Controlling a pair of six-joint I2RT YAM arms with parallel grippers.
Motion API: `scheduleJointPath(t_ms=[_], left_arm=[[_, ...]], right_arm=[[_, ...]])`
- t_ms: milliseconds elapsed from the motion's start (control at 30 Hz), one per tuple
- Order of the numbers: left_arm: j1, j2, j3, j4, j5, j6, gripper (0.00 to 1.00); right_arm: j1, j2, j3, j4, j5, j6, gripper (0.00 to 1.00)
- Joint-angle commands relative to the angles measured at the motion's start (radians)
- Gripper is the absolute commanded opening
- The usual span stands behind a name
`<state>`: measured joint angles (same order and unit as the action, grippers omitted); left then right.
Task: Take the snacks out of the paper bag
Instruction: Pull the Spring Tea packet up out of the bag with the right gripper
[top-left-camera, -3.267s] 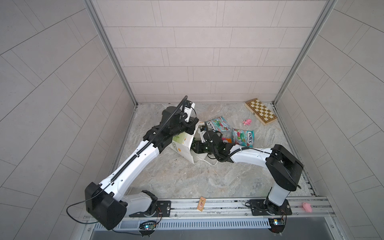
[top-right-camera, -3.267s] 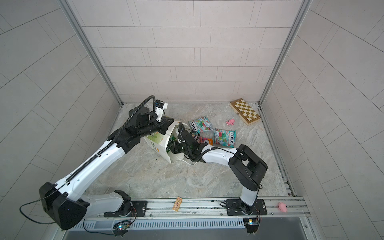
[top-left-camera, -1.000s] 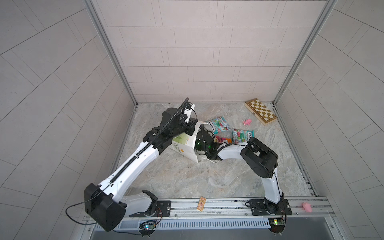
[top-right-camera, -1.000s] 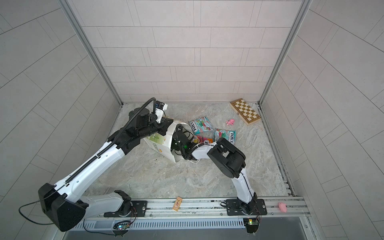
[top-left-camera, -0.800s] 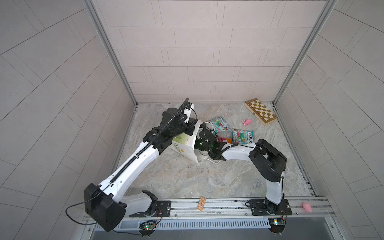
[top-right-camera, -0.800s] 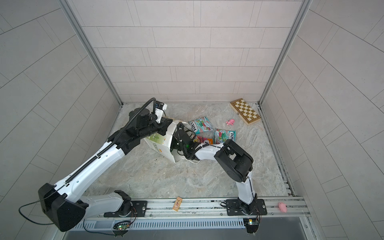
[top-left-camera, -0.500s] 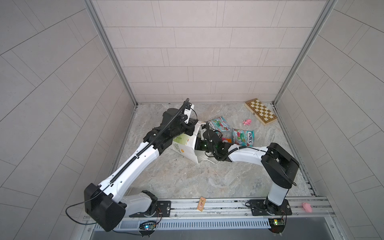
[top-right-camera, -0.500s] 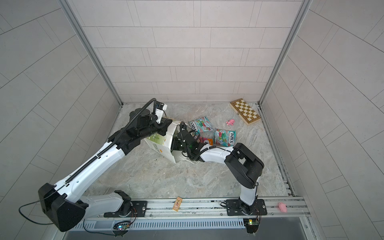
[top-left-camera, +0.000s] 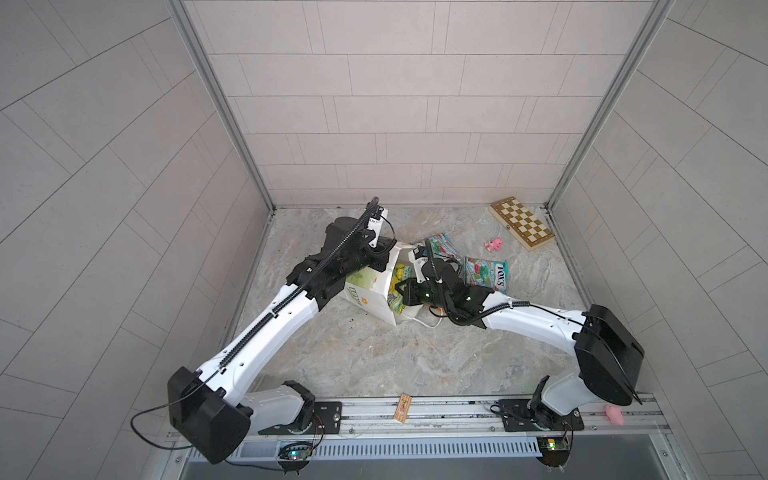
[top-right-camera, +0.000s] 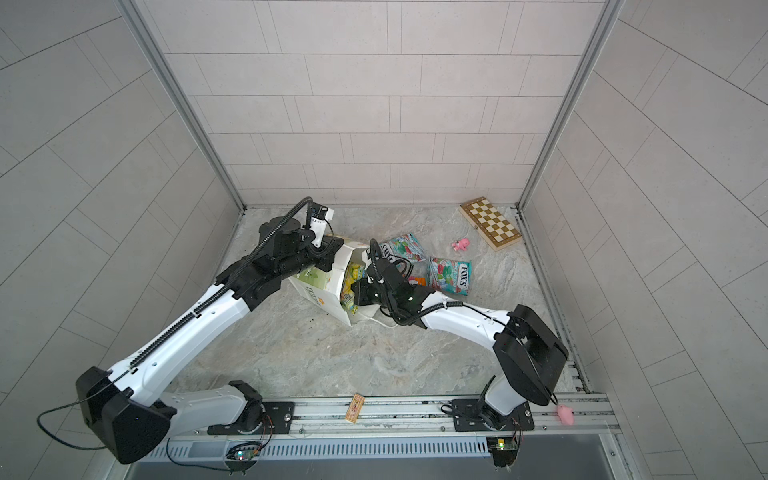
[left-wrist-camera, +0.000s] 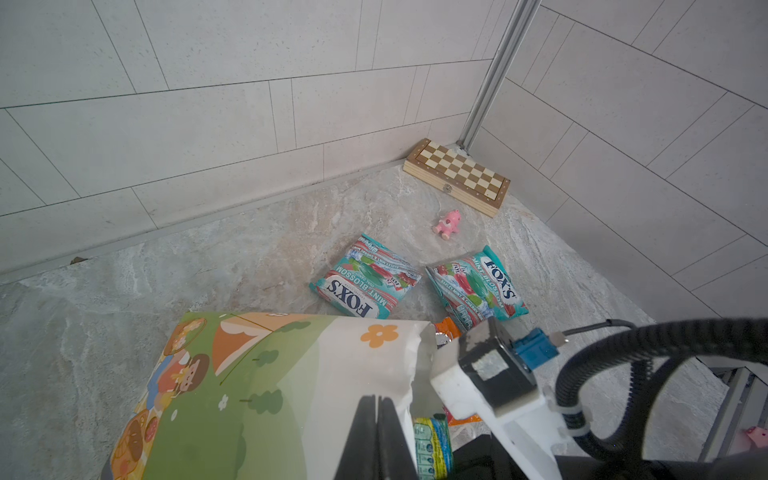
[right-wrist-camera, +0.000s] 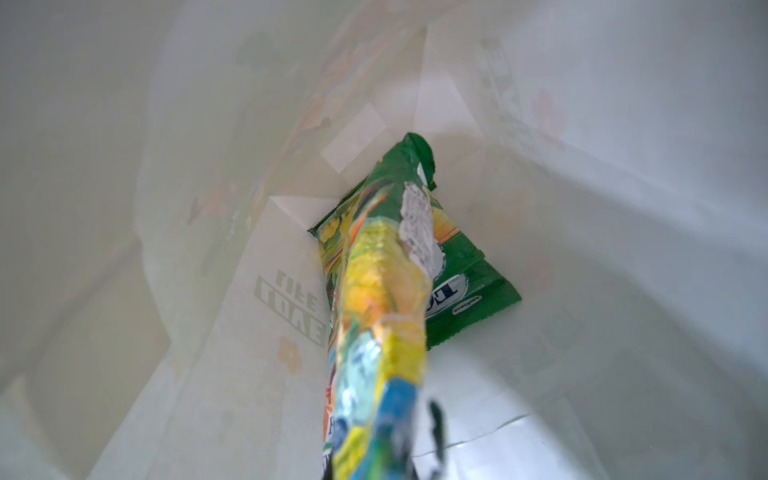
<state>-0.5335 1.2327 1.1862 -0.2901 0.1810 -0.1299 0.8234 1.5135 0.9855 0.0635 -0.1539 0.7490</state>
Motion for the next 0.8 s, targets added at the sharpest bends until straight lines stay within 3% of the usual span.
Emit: scheduleJointPath(t_ms=[0,433,767], left_arm=[[-0.003,-0.025,0.015,0.003,-0.003,0.005,0.00],[-0.003,-0.019,0.016,0.002,0.002,0.004,0.00],[-0.003,-0.018,0.018,0.003,0.008,0.004,0.00]], right_arm=[[-0.004,-0.067,-0.008,-0.060,0.028,-0.072,0.00],[-0.038,-0.272,-0.014,-0.244,0.043,-0.182,0.00],[-0.199,-0.462,-0.057,-0.422,-0.035,-0.247,0.00]])
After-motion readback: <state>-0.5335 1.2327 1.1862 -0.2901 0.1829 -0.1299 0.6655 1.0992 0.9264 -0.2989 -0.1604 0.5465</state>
